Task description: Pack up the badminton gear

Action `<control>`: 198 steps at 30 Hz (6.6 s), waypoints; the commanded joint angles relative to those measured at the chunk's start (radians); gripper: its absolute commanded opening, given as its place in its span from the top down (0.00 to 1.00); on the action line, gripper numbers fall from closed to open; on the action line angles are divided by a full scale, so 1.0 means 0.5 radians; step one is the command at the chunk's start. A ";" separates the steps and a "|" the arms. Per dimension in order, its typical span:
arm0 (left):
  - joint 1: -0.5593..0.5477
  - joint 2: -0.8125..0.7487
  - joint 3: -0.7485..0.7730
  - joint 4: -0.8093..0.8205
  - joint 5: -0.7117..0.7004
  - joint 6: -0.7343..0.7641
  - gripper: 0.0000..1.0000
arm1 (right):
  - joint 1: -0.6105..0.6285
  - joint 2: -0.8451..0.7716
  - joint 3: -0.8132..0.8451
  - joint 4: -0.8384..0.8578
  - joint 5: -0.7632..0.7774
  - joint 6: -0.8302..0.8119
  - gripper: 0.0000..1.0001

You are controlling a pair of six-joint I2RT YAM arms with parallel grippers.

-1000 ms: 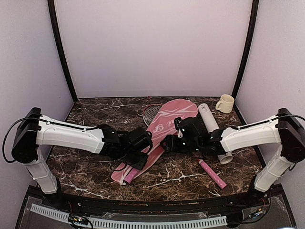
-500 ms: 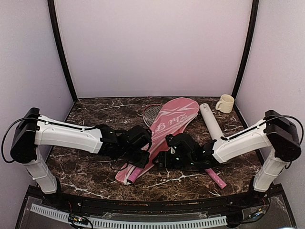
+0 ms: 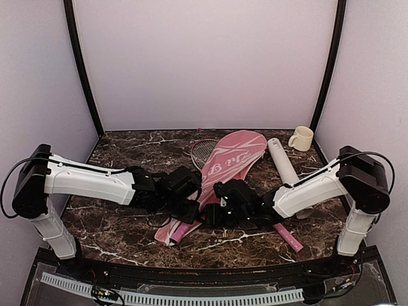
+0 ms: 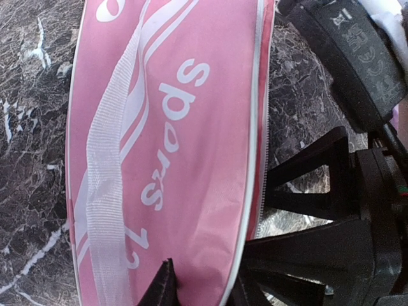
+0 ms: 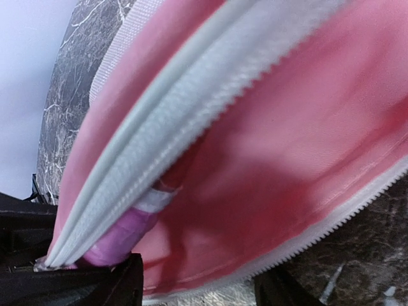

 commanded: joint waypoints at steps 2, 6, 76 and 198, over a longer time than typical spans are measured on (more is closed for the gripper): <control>0.005 -0.110 -0.007 0.152 -0.020 0.009 1.00 | 0.022 0.072 0.117 0.138 -0.068 0.000 0.48; 0.006 -0.122 -0.047 0.205 -0.059 0.021 1.00 | 0.027 0.064 0.120 0.143 -0.074 -0.008 0.69; -0.064 -0.024 -0.186 -0.159 -0.328 0.077 0.36 | 0.043 -0.092 0.080 0.109 -0.144 -0.018 1.00; 0.218 -0.298 -0.216 0.020 -0.317 0.148 1.00 | -0.679 -0.616 -0.258 -0.660 0.428 -0.940 0.17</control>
